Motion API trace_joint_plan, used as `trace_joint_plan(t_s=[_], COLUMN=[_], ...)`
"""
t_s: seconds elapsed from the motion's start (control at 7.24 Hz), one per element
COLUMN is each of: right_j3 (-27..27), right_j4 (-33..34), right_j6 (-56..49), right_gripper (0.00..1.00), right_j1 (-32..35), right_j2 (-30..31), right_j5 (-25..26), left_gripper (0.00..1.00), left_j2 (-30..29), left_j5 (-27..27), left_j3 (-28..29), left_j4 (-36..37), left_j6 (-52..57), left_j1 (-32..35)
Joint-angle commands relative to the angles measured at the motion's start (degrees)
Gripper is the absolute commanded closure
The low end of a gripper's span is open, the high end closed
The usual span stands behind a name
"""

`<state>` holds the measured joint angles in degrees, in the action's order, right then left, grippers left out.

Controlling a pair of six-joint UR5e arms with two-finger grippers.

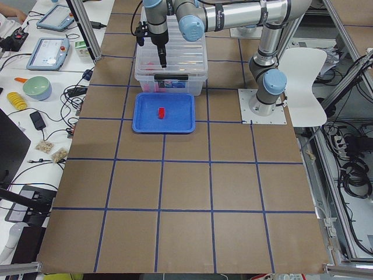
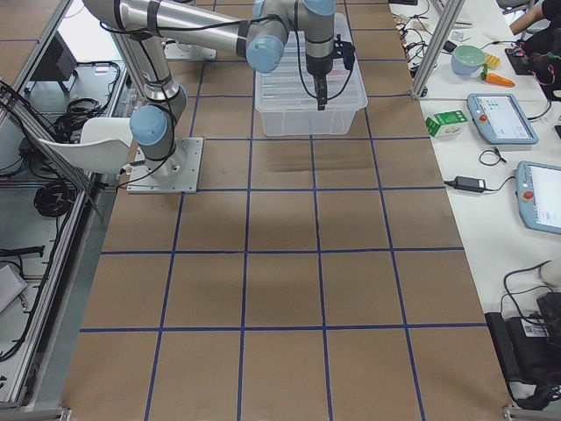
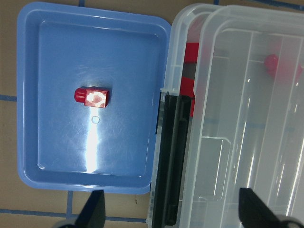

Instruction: Place red block in blue tray from box

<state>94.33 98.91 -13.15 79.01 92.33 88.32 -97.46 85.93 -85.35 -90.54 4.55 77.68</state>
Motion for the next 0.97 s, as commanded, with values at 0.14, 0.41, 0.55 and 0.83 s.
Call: trace_joint_plan(t_s=[0.14, 0.41, 0.55, 0.83], right_j3=[-0.5, -3.8, -5.6, -6.3], right_j4=[-4.8, -5.4, -6.7, -8.9], right_j6=[5.7, 10.7, 13.7, 14.8], right_gripper=[0.0, 0.0, 0.0, 0.0], right_j1=[1.6, 9.1, 10.6, 12.0], right_j2=[3.7, 2.1, 0.3, 0.0], right_j5=[0.3, 3.3, 3.4, 2.9], left_gripper=[0.0, 0.0, 0.0, 0.0], left_j2=[3.4, 3.8, 4.2, 5.8], left_j5=[0.0, 5.5, 4.9, 5.1], left_j3=[0.0, -0.8, -0.7, -0.9], left_j4=[-0.9, -0.3, -0.3, -0.9], left_j6=[-0.2, -0.9, -1.1, -1.0], left_j1=[2.3, 9.0, 11.2, 13.5])
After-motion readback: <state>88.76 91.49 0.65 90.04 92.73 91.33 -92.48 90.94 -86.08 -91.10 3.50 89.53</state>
